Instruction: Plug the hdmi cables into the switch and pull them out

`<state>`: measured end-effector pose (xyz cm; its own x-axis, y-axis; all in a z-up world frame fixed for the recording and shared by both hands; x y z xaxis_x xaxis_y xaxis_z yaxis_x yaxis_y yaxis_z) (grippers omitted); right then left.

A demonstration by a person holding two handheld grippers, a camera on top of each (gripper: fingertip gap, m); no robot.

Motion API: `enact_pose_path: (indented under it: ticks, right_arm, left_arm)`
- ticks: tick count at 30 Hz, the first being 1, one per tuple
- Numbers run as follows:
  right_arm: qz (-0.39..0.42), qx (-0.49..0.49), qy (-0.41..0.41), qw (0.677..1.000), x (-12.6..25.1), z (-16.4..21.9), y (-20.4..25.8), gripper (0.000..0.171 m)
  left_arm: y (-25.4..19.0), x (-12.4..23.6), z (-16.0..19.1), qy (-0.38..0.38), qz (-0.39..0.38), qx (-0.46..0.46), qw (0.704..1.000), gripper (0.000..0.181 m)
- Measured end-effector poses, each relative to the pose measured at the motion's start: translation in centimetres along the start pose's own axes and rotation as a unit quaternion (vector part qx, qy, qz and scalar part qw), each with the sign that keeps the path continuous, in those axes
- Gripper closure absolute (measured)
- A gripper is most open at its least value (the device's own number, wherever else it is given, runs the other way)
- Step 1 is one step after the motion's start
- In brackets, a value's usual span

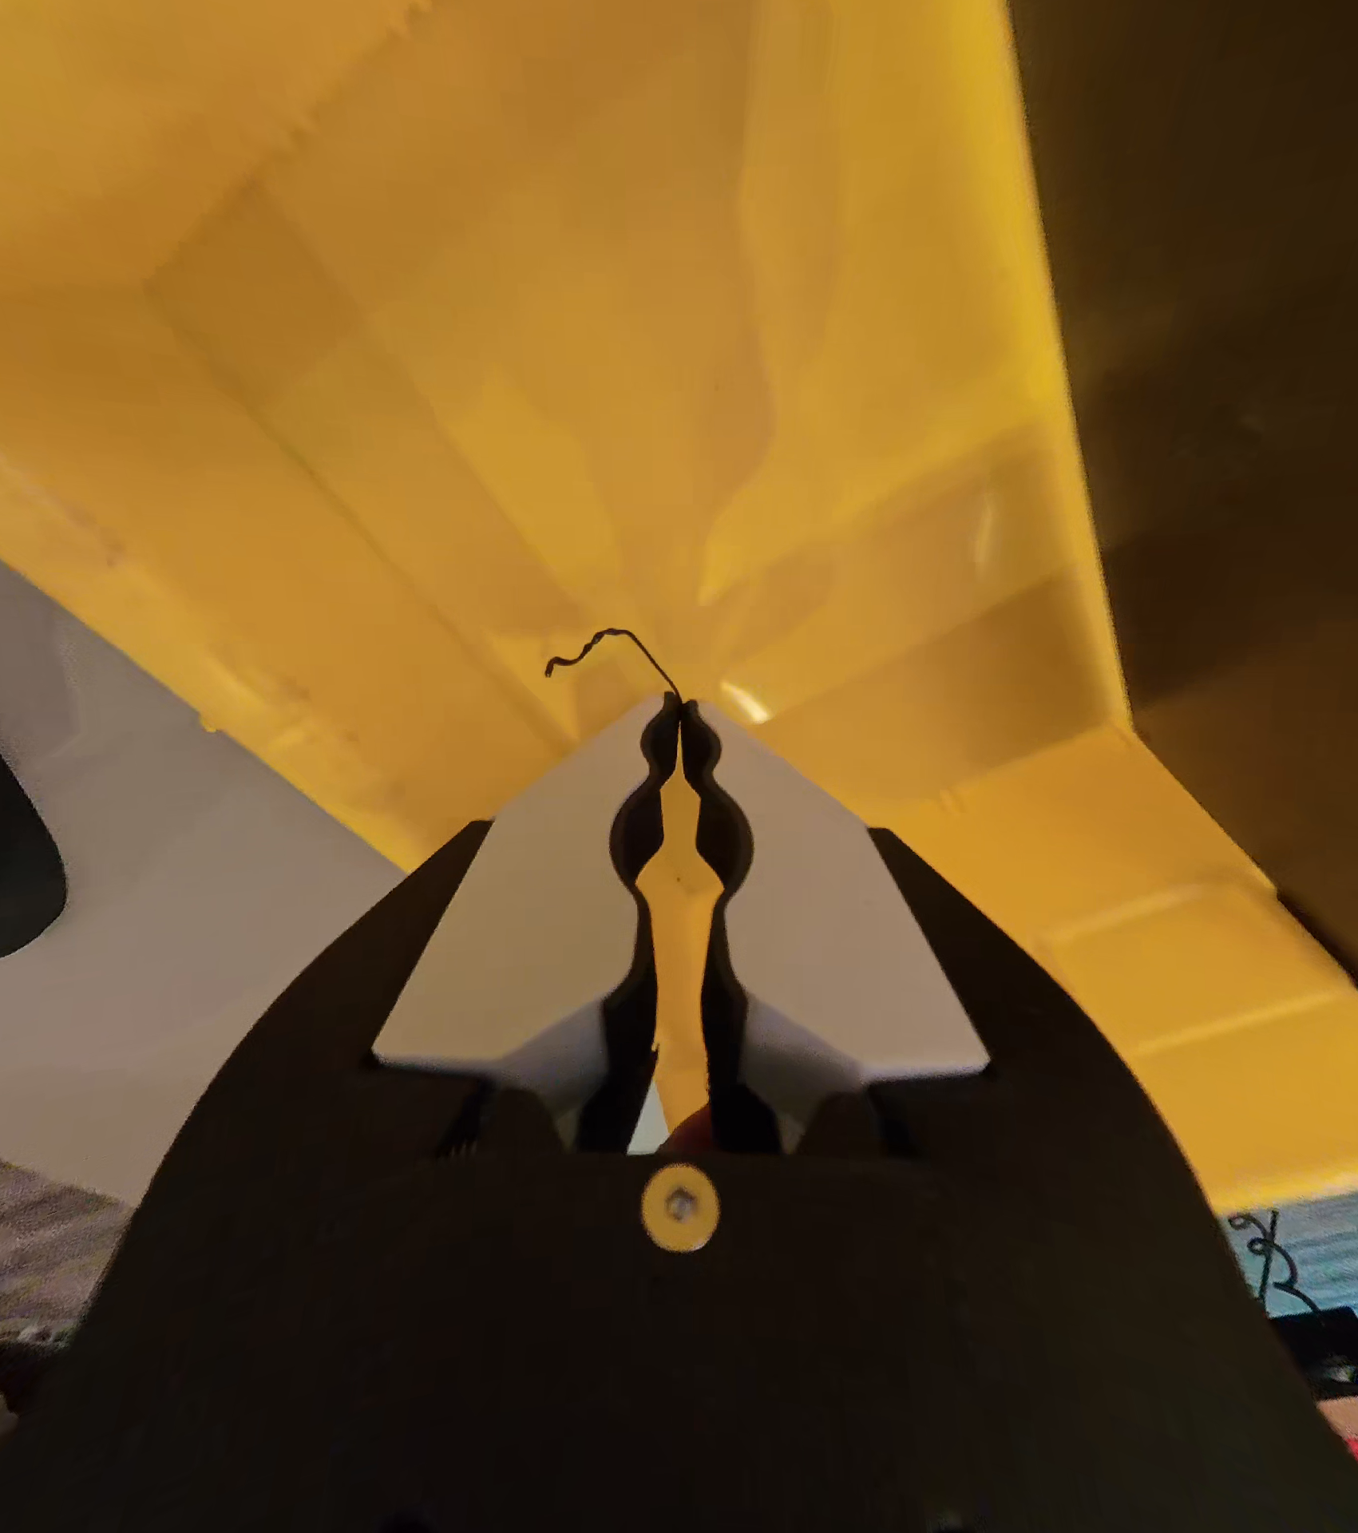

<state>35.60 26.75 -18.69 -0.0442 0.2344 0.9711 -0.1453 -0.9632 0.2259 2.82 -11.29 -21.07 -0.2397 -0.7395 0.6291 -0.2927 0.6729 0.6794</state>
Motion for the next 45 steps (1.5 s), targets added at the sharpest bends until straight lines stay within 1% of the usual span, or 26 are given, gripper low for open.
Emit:
enact_pose_path:
  ticks: [2, 3, 4, 6, 9, 10, 12, 14, 17, 18, 19, 23, 25, 27, 29, 31, 33, 34, 35, 36, 38, 40, 41, 45]
  right_arm:
    - [0.045, 0.008, -0.023, 0.999, 1.5, 0.0, 0.3, 0.171]
    - [0.071, 0.01, -0.047, 0.996, 2.7, -0.2, 0.6, 0.171]
    - [0.088, 0.018, -0.076, 0.993, 4.0, -0.4, 1.2, 0.171]
    - [0.139, 0.031, -0.139, 0.98, 7.3, -0.9, 2.7, 0.171]
    - [0.197, 0.086, -0.246, 0.945, 12.0, -2.2, 6.9, 0.171]
    - [0.207, 0.109, -0.277, 0.932, 13.2, -2.9, 8.6, 0.171]
    - [0.222, 0.164, -0.33, 0.903, 14.9, -4.3, 12.4, 0.171]
    - [0.239, 0.203, -0.352, 0.882, 15.5, -5.8, 15.7, 0.171]
    - [0.268, 0.271, -0.364, 0.85, 15.3, -8.4, 20.5, 0.171]
    - [0.28, 0.288, -0.372, 0.837, 15.2, -9.3, 21.9, 0.171]
    - [0.287, 0.309, -0.384, 0.822, 15.0, -10.3, 23.6, 0.171]
    - [0.321, 0.398, -0.412, 0.755, 13.5, -14.0, 30.1, 0.171]
    - [0.337, 0.424, -0.422, 0.727, 12.8, -15.7, 32.6, 0.171]
    - [0.328, 0.443, -0.443, 0.707, 12.2, -16.8, 34.6, 0.171]
    - [0.313, 0.451, -0.461, 0.698, 11.9, -17.5, 35.7, 0.171]
    - [0.287, 0.455, -0.489, 0.687, 11.8, -17.8, 36.6, 0.171]
    - [0.269, 0.461, -0.508, 0.676, 11.7, -17.9, 37.2, 0.171]
    - [0.267, 0.462, -0.517, 0.669, 11.7, -17.8, 37.4, 0.171]
    - [0.258, 0.463, -0.524, 0.666, 11.8, -17.8, 37.6, 0.171]
    - [0.251, 0.462, -0.531, 0.664, 11.8, -17.7, 37.7, 0.171]
    - [0.243, 0.458, -0.544, 0.66, 11.9, -17.6, 37.5, 0.171]
    - [0.223, 0.45, -0.566, 0.653, 12.0, -17.4, 37.3, 0.171]
    - [0.211, 0.446, -0.578, 0.65, 12.1, -17.2, 37.2, 0.171]
    - [0.165, 0.43, -0.614, 0.641, 11.8, -16.9, 37.0, 0.171]
  left_arm:
    - [0.1, 0.0, 0.1, 0.008, 0.001, 0.009, 1.0, 0.178]
    - [0.4, 0.0, 0.2, 0.01, -0.002, 0.017, 1.0, 0.173]
    - [0.6, 0.1, 0.4, 0.013, -0.005, 0.024, 1.0, 0.164]
    - [1.2, 0.3, 0.9, 0.021, 0.002, 0.048, 0.999, 0.135]
    - [2.4, 1.4, 2.1, 0.027, 0.022, 0.102, 0.994, 0.109]
    - [2.9, 1.9, 2.6, 0.029, 0.027, 0.124, 0.991, 0.104]
    - [3.5, 3.0, 3.4, 0.02, 0.04, 0.165, 0.985, 0.1]
    - [4.3, 4.0, 4.2, 0.018, 0.032, 0.194, 0.98, 0.099]
    - [5.7, 5.7, 4.9, 0.001, 0.018, 0.237, 0.971, 0.104]
    - [6.5, 6.5, 4.7, -0.014, 0.006, 0.253, 0.967, 0.107]
    - [7.6, 7.3, 4.0, -0.045, -0.01, 0.276, 0.96, 0.113]
    - [11.6, 10.2, -0.9, -0.215, -0.025, 0.355, 0.909, 0.133]
    - [12.6, 10.5, -3.2, -0.27, -0.007, 0.369, 0.889, 0.136]
    - [13.6, 10.5, -4.8, -0.303, -0.018, 0.39, 0.869, 0.138]
    - [14.1, 10.1, -5.5, -0.313, -0.016, 0.415, 0.854, 0.142]
    - [14.2, 9.8, -5.8, -0.322, -0.008, 0.43, 0.844, 0.143]
    - [14.1, 9.7, -6.0, -0.331, 0.003, 0.443, 0.833, 0.148]
    - [14.1, 9.5, -5.9, -0.329, 0.004, 0.45, 0.83, 0.154]
    - [14.1, 9.5, -5.9, -0.337, 0.009, 0.456, 0.823, 0.167]
    - [14.2, 9.6, -5.9, -0.351, 0.016, 0.47, 0.81, 0.177]
    - [14.3, 10.0, -5.9, -0.379, 0.04, 0.492, 0.783, 0.179]
    - [14.5, 10.3, -6.0, -0.398, 0.051, 0.498, 0.769, 0.181]
    - [14.5, 10.3, -6.1, -0.401, 0.055, 0.498, 0.767, 0.181]
    - [14.2, 10.3, -6.8, -0.396, 0.069, 0.476, 0.782, 0.181]
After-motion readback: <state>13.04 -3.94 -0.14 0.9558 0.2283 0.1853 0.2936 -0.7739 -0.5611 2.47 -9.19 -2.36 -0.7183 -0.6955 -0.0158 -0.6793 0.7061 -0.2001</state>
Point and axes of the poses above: each gripper's, where its closed fingertips meet, x back along the fingers, z out of its underside, y = z × x across the jaws, the point moved 7 cm from there along x, back along the fingers, and after that the axes turned 15 degrees about -z, right-handed, at the moved point
